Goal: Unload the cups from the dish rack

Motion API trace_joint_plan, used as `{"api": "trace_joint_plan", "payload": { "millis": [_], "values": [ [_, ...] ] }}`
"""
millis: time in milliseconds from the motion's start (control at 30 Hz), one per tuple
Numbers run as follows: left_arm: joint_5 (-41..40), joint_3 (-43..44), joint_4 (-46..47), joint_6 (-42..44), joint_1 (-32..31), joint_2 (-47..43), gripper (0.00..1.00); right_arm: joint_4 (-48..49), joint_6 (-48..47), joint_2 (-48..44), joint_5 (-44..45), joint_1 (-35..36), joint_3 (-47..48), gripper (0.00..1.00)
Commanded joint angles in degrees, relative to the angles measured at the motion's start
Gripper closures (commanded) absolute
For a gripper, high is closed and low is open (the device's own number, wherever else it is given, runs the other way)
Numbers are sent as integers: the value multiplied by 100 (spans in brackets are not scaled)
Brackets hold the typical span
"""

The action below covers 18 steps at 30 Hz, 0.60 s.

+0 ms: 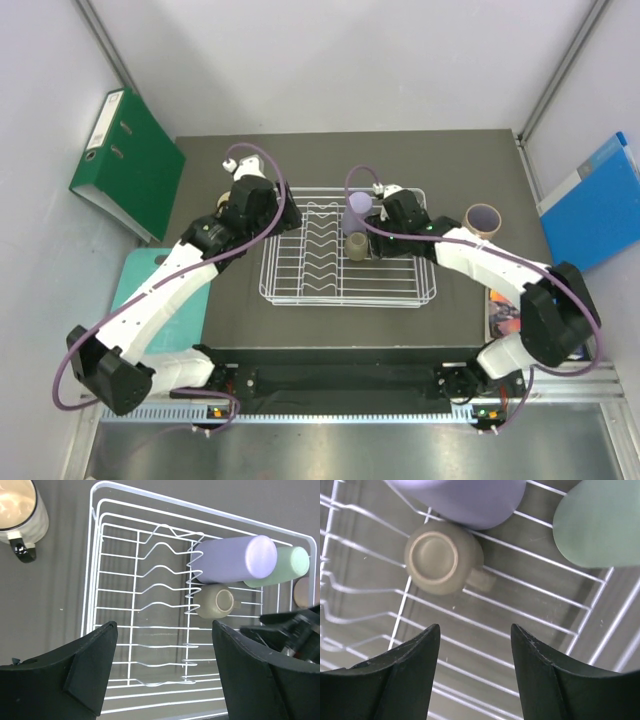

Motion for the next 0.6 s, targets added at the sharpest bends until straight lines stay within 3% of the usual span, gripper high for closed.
{"api": "trace_joint_plan", "payload": {
  "millis": [0,333,567],
  "values": [
    [-152,-136,152,-77,14,-315,19,378,-211,554,75,110,602,43],
    [-64,-339,134,2,5,-536,19,439,-220,1231,198,110,1112,45],
    [-82,-391,178,37,5,-536,18,571,-335,1196,269,224,1060,39]
  ]
}}
